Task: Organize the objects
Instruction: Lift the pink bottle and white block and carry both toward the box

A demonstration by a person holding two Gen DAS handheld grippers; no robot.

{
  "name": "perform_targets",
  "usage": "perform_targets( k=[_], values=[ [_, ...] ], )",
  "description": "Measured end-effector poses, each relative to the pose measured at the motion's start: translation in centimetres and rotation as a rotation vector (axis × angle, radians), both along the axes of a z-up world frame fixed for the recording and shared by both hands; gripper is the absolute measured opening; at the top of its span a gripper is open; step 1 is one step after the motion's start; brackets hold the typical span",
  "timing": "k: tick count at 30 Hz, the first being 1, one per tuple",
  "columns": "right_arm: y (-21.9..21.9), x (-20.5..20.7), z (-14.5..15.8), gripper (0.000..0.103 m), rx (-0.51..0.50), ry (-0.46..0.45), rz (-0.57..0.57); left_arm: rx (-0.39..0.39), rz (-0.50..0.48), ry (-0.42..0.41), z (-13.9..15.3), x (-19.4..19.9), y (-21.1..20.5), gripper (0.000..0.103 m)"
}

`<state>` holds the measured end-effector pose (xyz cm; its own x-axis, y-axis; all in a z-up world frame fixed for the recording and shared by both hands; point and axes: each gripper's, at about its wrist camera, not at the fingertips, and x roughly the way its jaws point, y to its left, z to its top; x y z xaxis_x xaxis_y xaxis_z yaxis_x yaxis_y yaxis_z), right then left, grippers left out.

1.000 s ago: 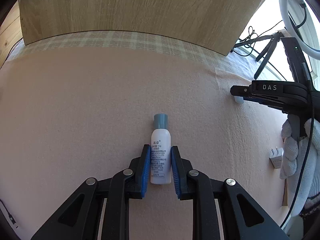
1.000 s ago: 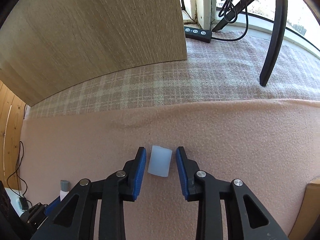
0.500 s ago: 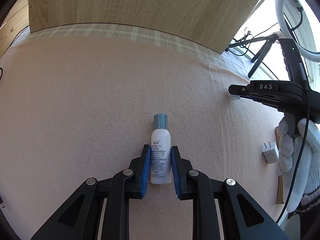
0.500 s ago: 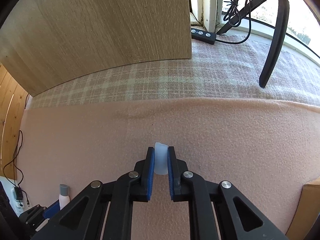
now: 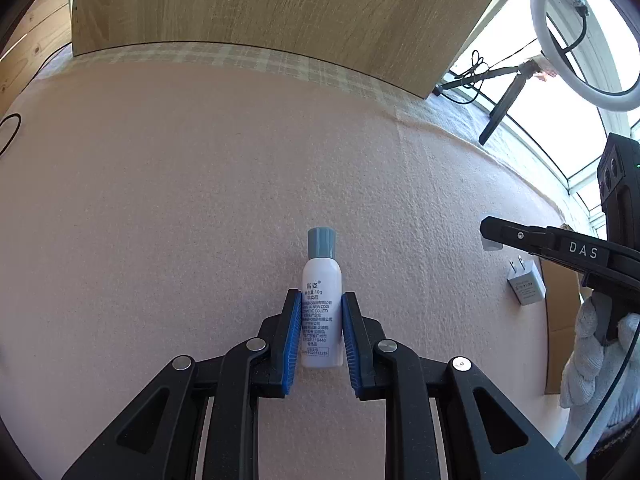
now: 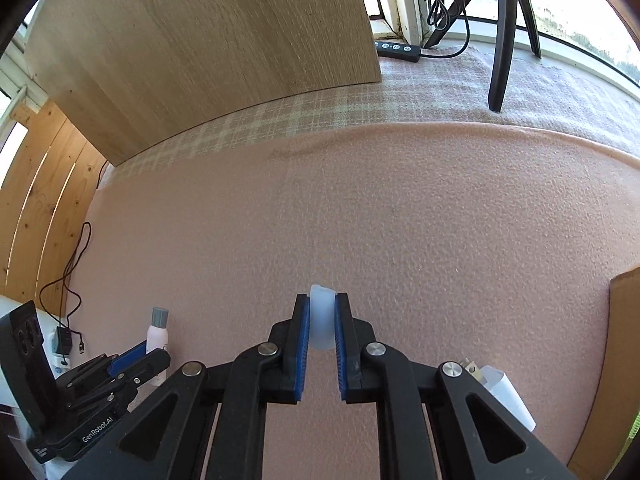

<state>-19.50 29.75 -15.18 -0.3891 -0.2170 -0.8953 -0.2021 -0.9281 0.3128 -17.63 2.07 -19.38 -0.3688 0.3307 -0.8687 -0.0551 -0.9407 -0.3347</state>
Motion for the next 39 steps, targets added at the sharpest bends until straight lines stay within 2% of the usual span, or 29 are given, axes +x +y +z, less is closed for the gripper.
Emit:
perform_targets(
  k=[8, 13, 18, 29, 39],
  values=[
    [-2.0, 4.7, 0.5, 0.011, -0.031, 0.038, 0.054, 0.001, -0.042, 0.044, 2.6, 3.3, 2.1, 0.021],
    [-2.7, 8.6, 2.1, 0.011, 0.016, 0.087, 0.067, 0.007, -0.079, 0.101, 5.3, 5.6, 4.1, 0.021],
    [-1.7, 12.5, 3.9, 0.011, 0.040, 0.141, 0.026, 0.025, -0.128, 0.142, 7.5, 7.3, 6.9, 0.021],
    [3.8, 20.0, 6.6, 0.011, 0.101, 0.199, -0.111, 0.059, -0.269, 0.197, 10.4, 8.4, 16.1, 0.021],
    [10.6, 25.4, 8.3, 0.011, 0.176, 0.220, -0.261, 0.074, -0.402, 0.220, 11.3, 7.0, 26.2, 0.021]
  ],
)
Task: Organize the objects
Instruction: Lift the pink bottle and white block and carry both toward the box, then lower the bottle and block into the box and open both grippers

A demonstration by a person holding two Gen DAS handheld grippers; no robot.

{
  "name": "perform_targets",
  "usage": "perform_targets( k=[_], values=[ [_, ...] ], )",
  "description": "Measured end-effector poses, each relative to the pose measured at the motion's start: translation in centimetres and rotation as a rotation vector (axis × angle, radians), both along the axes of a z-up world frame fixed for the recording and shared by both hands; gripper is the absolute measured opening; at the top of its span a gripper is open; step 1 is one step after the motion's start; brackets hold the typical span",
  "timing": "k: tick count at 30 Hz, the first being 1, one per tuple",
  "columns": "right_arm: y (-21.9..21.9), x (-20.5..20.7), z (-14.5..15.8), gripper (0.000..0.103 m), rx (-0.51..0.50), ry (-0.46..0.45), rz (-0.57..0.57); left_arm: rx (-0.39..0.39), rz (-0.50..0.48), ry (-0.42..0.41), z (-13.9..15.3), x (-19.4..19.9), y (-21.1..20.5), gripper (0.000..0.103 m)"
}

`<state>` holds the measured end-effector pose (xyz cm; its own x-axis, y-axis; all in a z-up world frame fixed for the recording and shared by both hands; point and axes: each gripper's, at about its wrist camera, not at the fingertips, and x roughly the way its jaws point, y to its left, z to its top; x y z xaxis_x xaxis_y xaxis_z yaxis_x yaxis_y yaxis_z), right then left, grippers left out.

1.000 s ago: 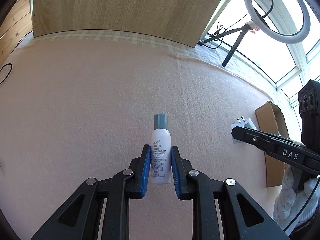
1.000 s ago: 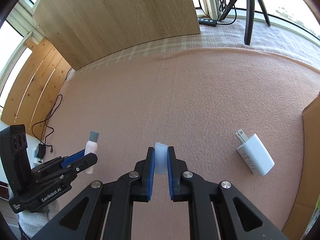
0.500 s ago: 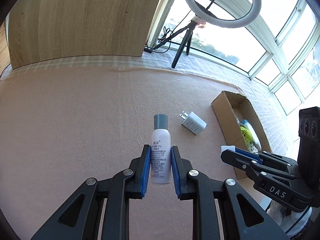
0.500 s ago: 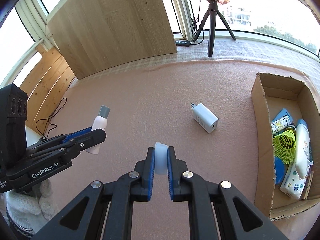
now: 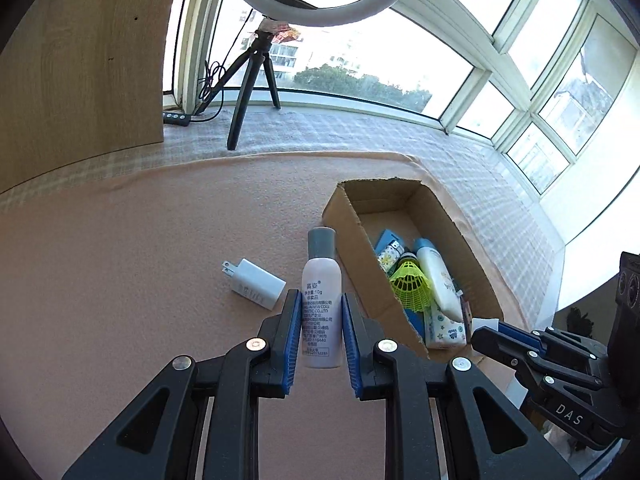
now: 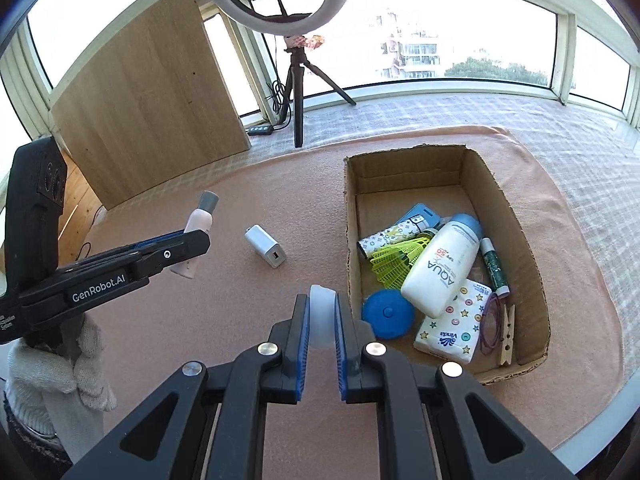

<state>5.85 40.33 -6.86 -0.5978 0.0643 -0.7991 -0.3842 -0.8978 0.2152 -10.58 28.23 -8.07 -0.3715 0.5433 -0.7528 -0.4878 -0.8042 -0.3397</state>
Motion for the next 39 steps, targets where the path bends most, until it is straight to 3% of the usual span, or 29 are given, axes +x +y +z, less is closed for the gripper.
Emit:
perform_targets(
  k=[16, 26, 27, 28, 29, 31, 32, 33, 39],
  values=[
    [8.0, 4.2, -1.8, 0.011, -0.005, -0.031, -0.148, -0.052, -0.122, 0.006, -1.7, -4.6, 13.1, 0.021],
    [9.4, 3.9, -2.4, 0.012, -0.006, -0.042, -0.150, -0.084, -0.123, -0.006, -2.8, -6.3, 16.1, 0.022],
    [9.5, 3.9, -2.4, 0.016, -0.009, -0.039, -0.148, -0.087, -0.117, -0.005, -2.8, -6.5, 16.2, 0.024],
    [9.5, 3.9, -2.4, 0.018, -0.005, -0.039, -0.156, -0.089, -0.119, -0.009, -2.8, -6.6, 16.2, 0.034],
    [9.6, 3.9, -2.4, 0.021, -0.003, -0.035, -0.162, -0.090, -0.122, -0.016, -2.8, -6.7, 16.3, 0.054],
    [9.7, 3.8, -2.4, 0.035, -0.004, -0.038, -0.166, -0.096, -0.120, -0.009, -2.7, -6.8, 16.4, 0.075],
    [9.7, 3.7, -2.3, 0.046, 0.002, -0.038, -0.173, -0.098, -0.119, 0.001, -2.6, -6.7, 16.4, 0.075],
    [9.6, 3.8, -2.2, 0.050, 0.011, -0.030, -0.175, -0.098, -0.120, 0.001, -2.6, -6.7, 16.3, 0.075],
    [9.4, 3.5, -1.8, 0.050, 0.025, -0.025, -0.174, -0.092, -0.109, 0.003, -2.3, -6.6, 15.8, 0.075]
  ],
)
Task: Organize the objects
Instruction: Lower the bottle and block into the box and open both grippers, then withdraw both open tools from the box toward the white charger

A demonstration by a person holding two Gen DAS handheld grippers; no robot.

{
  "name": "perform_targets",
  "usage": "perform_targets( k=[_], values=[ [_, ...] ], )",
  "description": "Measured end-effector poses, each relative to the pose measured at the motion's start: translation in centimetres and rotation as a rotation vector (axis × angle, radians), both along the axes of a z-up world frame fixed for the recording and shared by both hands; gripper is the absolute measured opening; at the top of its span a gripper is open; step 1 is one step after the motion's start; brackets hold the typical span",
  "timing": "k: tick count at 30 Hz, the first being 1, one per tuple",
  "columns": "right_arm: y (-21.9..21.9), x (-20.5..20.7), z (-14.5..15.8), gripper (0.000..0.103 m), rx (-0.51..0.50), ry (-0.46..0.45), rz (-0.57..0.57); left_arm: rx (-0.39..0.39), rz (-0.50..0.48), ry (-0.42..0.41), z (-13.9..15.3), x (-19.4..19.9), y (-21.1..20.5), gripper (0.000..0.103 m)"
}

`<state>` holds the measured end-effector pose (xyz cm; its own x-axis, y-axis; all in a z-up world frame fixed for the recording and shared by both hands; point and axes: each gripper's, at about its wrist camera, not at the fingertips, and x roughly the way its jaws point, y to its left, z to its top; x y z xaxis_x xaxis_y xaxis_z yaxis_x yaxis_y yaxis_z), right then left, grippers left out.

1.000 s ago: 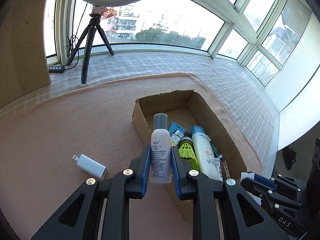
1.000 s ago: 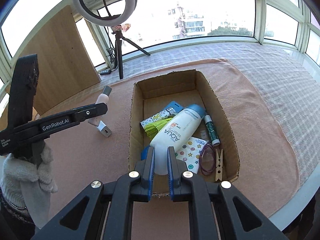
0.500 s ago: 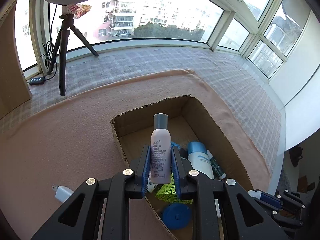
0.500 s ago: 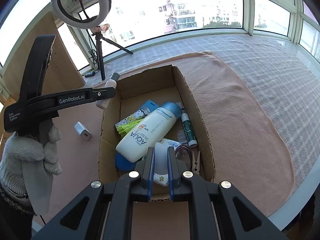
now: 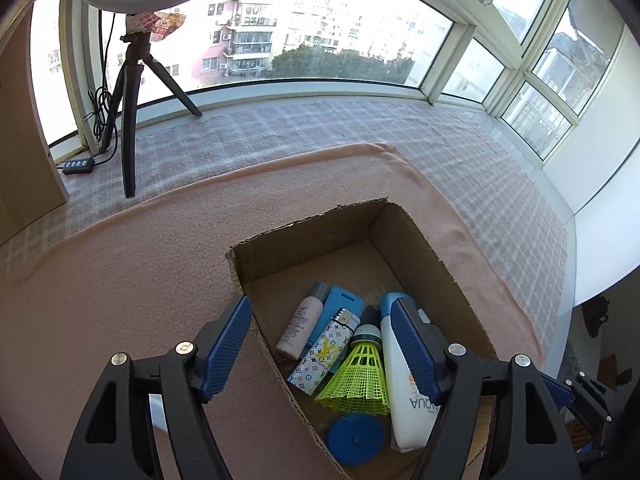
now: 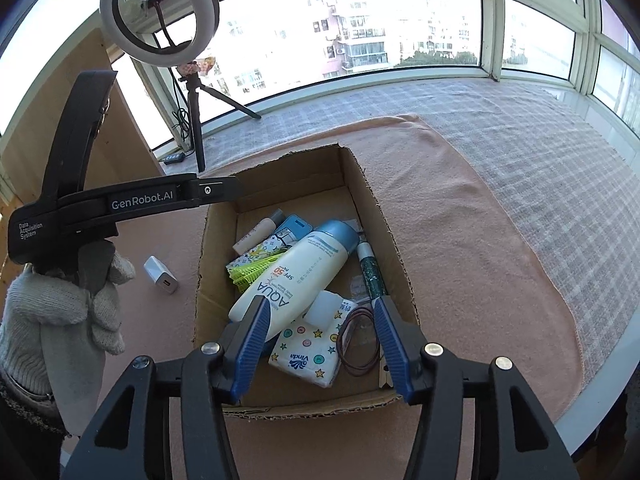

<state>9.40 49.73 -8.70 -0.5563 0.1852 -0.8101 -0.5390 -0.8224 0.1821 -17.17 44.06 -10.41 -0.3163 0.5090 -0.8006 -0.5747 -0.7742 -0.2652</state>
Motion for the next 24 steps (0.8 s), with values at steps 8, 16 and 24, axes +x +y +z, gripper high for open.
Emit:
perform_targets(
  k=[8, 16, 24],
  values=[
    [-0.6, -0.4, 0.2, 0.050, -0.007, 0.001, 0.018, -0.013, 0.026, 0.022, 0.7, 0.5, -2.0, 0.075],
    [-1.8, -2.3, 1.1, 0.050, -0.025, 0.025, 0.087, -0.046, 0.090, 0.016, 0.6, 2.0, -8.4, 0.075],
    [-3.6, -5.8, 1.7, 0.050, -0.027, 0.029, 0.171, -0.065, 0.206, 0.005, 0.6, 4.0, -17.3, 0.075]
  ],
)
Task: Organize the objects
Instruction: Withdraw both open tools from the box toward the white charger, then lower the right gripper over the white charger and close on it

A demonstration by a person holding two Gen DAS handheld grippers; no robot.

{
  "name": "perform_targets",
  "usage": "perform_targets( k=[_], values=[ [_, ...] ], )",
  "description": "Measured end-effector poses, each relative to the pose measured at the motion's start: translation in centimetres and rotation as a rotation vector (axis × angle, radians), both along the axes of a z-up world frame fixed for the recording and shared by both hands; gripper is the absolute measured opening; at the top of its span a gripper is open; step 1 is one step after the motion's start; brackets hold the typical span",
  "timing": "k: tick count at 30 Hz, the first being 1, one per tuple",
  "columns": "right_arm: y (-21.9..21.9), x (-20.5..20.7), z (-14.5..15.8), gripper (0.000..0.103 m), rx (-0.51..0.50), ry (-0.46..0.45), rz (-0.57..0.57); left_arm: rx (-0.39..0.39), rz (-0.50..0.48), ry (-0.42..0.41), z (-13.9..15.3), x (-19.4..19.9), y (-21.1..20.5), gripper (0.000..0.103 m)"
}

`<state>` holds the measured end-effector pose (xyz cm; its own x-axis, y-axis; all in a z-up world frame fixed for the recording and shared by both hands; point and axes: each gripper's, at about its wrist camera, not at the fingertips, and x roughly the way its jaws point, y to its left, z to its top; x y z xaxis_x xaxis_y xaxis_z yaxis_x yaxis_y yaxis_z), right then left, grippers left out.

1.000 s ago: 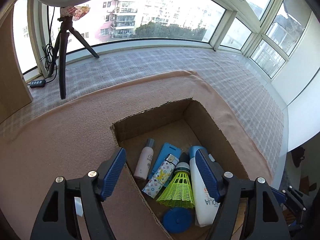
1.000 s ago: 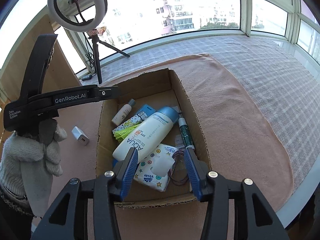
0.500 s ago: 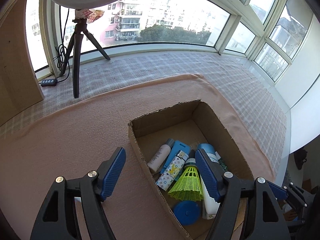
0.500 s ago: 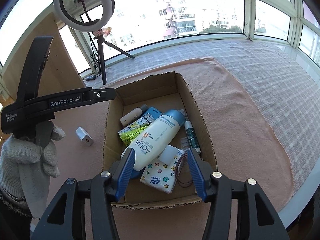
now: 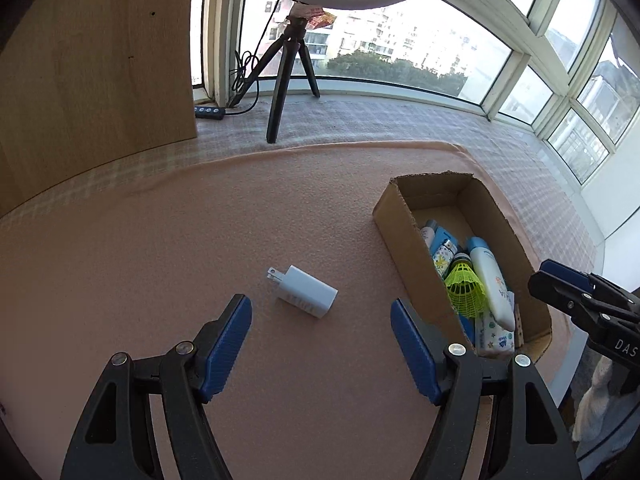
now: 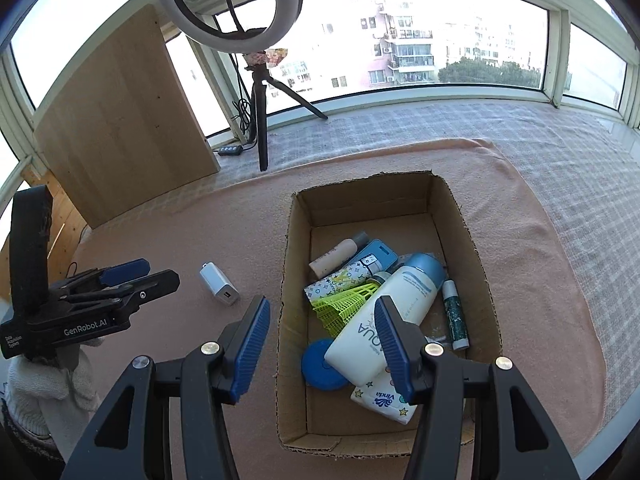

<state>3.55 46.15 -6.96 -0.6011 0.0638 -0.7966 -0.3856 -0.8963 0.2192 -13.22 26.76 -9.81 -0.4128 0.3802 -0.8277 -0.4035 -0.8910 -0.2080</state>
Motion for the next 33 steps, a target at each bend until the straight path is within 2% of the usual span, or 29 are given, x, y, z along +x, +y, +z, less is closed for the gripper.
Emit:
perform_targets(
  k=[6, 14, 20, 28, 33],
  values=[
    [-1.7, -3.0, 0.0, 0.050, -0.018, -0.003, 0.069, -0.012, 0.080, 0.004, 0.5, 1.9, -5.8, 0.075],
    [-4.0, -6.8, -0.8, 0.052, -0.066, -0.030, 0.147, -0.022, 0.150, -0.009, 0.3, 4.8, -11.6, 0.075],
    [-6.3, -10.5, -2.5, 0.052, -0.085, -0.104, 0.231, -0.009, 0.194, -0.040, -0.6, 6.8, -14.6, 0.075],
    [-9.5, -14.6, -5.5, 0.052, -0.024, -0.222, 0.340, 0.002, 0.258, -0.077, -1.7, 8.8, -18.2, 0.075],
    [-11.2, -16.5, -7.6, 0.052, 0.053, -0.302, 0.413, 0.001, 0.282, -0.094, -2.4, 9.5, -19.6, 0.075]
  ],
)
